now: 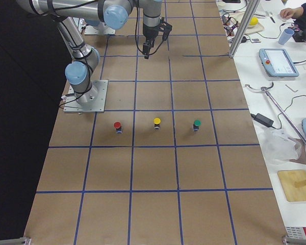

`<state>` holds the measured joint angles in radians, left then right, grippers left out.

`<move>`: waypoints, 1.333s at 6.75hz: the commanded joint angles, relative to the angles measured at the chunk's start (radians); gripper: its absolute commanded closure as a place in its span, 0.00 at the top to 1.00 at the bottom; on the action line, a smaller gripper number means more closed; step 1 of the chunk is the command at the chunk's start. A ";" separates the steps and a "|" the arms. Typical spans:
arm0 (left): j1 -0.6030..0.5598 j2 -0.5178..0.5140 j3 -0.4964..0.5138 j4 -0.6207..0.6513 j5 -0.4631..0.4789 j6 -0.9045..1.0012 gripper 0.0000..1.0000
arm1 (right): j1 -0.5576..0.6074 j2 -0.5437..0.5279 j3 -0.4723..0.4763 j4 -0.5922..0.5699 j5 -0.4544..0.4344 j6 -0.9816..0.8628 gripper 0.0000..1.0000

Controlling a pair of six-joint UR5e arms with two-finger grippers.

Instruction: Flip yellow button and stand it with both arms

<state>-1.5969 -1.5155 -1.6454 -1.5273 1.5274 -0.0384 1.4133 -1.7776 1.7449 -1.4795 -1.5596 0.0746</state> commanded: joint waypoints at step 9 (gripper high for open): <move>0.000 0.000 -0.001 -0.001 -0.003 0.000 1.00 | 0.133 0.003 0.015 0.005 -0.011 -0.019 1.00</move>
<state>-1.5969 -1.5155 -1.6460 -1.5279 1.5260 -0.0383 1.5463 -1.7748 1.7594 -1.4670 -1.5712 0.0552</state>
